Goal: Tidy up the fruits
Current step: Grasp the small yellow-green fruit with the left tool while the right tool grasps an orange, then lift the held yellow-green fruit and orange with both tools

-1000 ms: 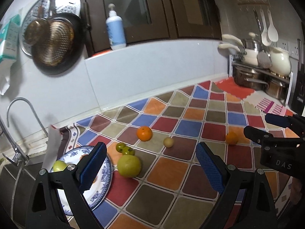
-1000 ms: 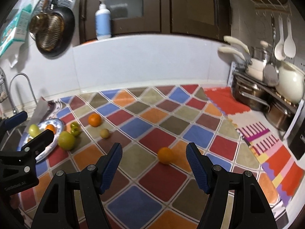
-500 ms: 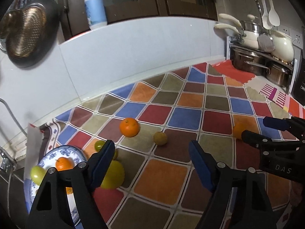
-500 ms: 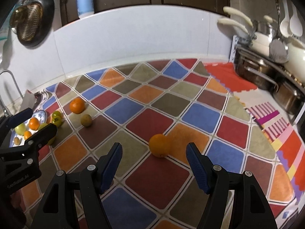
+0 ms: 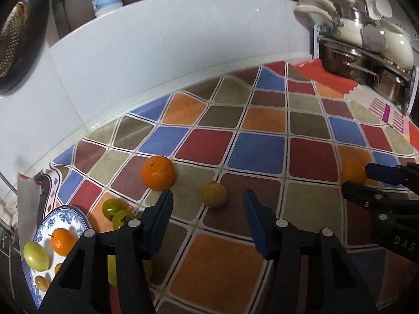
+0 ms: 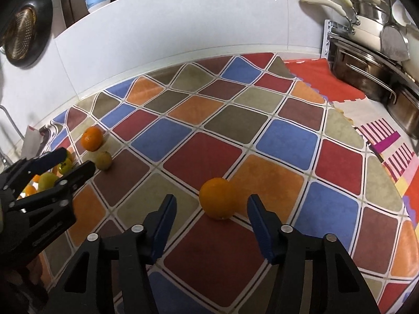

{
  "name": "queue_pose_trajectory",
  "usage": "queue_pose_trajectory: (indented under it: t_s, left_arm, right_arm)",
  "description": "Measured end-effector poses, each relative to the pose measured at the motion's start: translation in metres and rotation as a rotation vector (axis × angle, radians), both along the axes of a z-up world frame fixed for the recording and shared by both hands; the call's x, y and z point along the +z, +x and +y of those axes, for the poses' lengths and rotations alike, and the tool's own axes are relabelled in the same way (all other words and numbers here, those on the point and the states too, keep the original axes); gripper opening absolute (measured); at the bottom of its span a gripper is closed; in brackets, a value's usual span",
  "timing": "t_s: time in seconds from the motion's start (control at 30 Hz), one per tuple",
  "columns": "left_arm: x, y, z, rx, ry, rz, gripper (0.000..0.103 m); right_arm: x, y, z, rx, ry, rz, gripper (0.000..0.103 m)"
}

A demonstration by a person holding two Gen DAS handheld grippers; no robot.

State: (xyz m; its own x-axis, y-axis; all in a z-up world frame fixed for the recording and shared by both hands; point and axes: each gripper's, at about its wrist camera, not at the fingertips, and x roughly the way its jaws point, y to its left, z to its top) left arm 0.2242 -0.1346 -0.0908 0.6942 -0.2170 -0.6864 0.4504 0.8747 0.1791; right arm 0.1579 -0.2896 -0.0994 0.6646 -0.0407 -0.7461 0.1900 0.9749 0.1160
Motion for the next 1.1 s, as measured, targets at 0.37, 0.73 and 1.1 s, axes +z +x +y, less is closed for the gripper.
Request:
queue_pose_trajectory:
  t_s: [0.37,0.73,1.1]
  left_arm:
    - [-0.015,0.023,-0.008,0.011,0.017,0.076,0.034]
    - [-0.015,0.026,-0.009,-0.003,0.007,0.076,0.027]
    - [0.015,0.0,0.006,-0.026,-0.06,0.009,0.027]
  right_arm:
    - [-0.006,0.011,-0.001,0.003,-0.013,0.026,0.038]
    - [-0.005,0.014,-0.001,0.007,-0.02,0.021,0.034]
    - [0.014,0.006,0.005,0.04,-0.014,-0.036,0.034]
